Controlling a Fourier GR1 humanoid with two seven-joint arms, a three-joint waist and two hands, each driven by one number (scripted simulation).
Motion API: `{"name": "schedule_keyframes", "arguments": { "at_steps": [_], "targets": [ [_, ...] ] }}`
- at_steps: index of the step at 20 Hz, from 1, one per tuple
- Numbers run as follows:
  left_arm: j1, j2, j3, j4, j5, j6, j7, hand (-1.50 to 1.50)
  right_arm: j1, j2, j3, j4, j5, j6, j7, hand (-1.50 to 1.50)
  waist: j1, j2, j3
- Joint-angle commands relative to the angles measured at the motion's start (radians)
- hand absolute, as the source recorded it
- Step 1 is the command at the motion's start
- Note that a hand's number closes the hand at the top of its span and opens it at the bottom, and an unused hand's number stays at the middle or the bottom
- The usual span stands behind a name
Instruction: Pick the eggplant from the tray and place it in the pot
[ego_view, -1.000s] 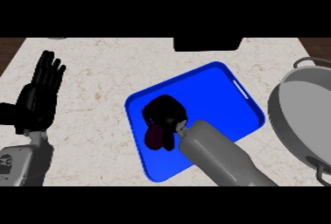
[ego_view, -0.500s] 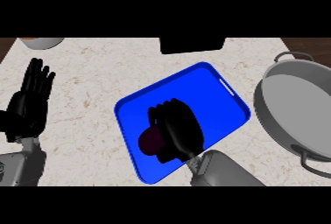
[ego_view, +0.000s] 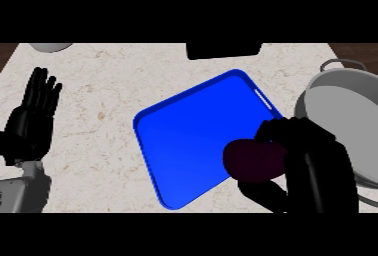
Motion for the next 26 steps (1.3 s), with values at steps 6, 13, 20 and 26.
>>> {"name": "schedule_keyframes", "arguments": {
  "at_steps": [6, 13, 20, 26],
  "targets": [
    [-0.044, 0.004, -0.011, -0.036, 0.018, -0.022, 0.046, 0.0, 0.422, -0.282, -0.392, -0.375, -0.201, 0.06, -0.052, 1.5, 0.048, 0.021, 0.002],
    [-0.018, 0.004, -0.018, -0.046, 0.012, -0.035, 0.036, 0.0, 0.443, -0.323, -0.813, -0.097, -0.561, -0.028, -0.337, 1.5, 0.067, 0.023, 0.002],
    [-0.08, -0.044, -0.067, -0.036, -0.03, 0.006, 0.066, 0.0, 0.39, -0.366, -0.97, 0.368, -0.732, -0.043, -0.76, 1.5, 0.094, 0.028, 0.002],
    [-0.101, -0.014, -0.014, 0.048, -0.001, -0.051, 0.01, 0.0, 0.283, -0.399, -1.007, 0.734, -0.704, -0.063, -1.024, 1.5, 0.1, 0.031, 0.001]
  ]
}}
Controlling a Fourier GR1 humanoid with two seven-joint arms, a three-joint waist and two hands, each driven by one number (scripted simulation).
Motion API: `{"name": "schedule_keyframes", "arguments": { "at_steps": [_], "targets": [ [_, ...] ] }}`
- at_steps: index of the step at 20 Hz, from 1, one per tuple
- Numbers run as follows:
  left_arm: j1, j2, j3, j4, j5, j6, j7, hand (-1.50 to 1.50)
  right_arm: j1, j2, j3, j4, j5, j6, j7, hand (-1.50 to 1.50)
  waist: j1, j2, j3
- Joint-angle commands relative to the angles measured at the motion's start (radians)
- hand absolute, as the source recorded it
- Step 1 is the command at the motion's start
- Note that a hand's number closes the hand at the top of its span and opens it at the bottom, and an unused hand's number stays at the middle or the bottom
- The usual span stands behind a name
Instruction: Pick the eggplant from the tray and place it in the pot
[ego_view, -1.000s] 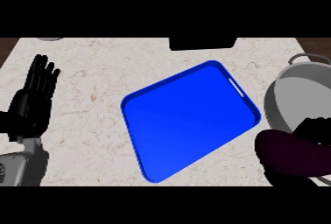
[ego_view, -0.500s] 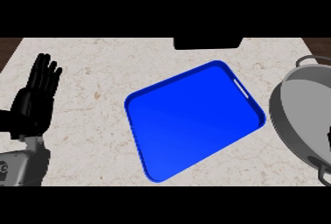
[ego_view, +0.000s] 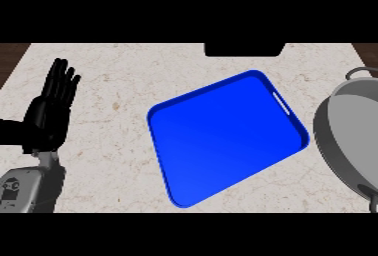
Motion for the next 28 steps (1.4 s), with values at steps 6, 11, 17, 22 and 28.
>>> {"name": "schedule_keyframes", "arguments": {
  "at_steps": [6, 11, 17, 22, 28],
  "targets": [
    [-0.037, -0.037, -0.029, 0.004, -0.049, 0.039, 0.023, 0.0, -0.152, -0.041, 0.042, 0.4, 0.096, 0.014, -0.182, 1.5, 0.004, 0.0, -0.001],
    [-0.039, -0.017, -0.013, 0.006, -0.037, 0.014, 0.009, 0.0, -0.234, -0.004, 0.054, 0.57, -0.037, 0.199, -0.173, -1.5, 0.013, 0.002, 0.0],
    [-0.074, -0.015, 0.011, 0.022, -0.019, 0.008, 0.04, 0.0, -0.321, 0.03, 0.089, 0.704, -0.015, 0.193, -0.378, -1.5, 0.004, 0.0, -0.001],
    [-0.035, -0.025, -0.008, -0.037, -0.036, 0.027, 0.067, 0.0, -0.352, 0.062, -0.003, 0.639, -0.17, 0.266, -0.387, -1.5, -0.004, -0.005, -0.001],
    [0.039, -0.008, 0.015, -0.021, -0.012, -0.034, -0.009, 0.0, -0.381, 0.03, -0.154, 0.685, -0.355, 0.374, -0.258, -1.5, -0.003, -0.005, -0.002]
  ]
}}
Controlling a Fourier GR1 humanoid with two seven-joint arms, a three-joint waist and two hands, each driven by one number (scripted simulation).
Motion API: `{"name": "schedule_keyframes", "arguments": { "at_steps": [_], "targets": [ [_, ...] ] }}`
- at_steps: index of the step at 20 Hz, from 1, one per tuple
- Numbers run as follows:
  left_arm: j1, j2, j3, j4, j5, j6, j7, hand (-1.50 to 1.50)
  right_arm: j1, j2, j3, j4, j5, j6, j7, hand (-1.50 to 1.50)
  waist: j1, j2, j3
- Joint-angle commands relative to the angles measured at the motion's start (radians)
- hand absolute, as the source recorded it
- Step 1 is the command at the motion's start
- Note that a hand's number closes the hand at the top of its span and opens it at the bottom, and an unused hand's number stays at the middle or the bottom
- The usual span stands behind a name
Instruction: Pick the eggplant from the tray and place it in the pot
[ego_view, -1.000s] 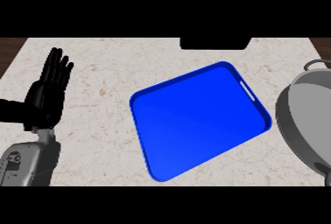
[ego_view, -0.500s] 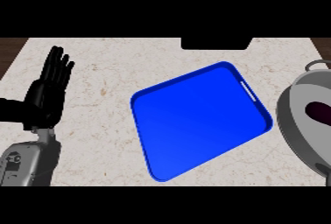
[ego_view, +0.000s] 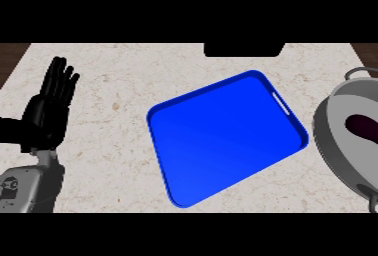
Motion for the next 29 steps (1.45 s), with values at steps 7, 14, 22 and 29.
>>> {"name": "schedule_keyframes", "arguments": {
  "at_steps": [7, 14, 22, 29],
  "targets": [
    [-0.004, -0.026, -0.022, 0.019, -0.032, 0.009, -0.028, 0.0, -0.033, -0.133, -0.221, 0.254, -0.21, 0.143, -0.079, -1.5, 0.006, 0.005, 0.002],
    [-0.045, 0.013, 0.028, 0.043, 0.022, -0.04, -0.008, 0.0, -0.044, -0.292, -0.297, 0.507, -0.268, 0.285, -0.181, -1.5, 0.009, 0.007, 0.003],
    [-0.044, -0.017, 0.007, 0.022, -0.013, 0.008, 0.009, 0.0, 0.03, -0.381, -0.324, 0.677, -0.251, 0.326, -0.363, -1.5, 0.015, 0.011, 0.007],
    [-0.07, 0.008, 0.02, 0.028, 0.001, -0.018, 0.014, 0.0, 0.05, -0.441, -0.323, 0.708, -0.251, 0.368, -0.338, -1.5, 0.019, 0.012, 0.011]
  ]
}}
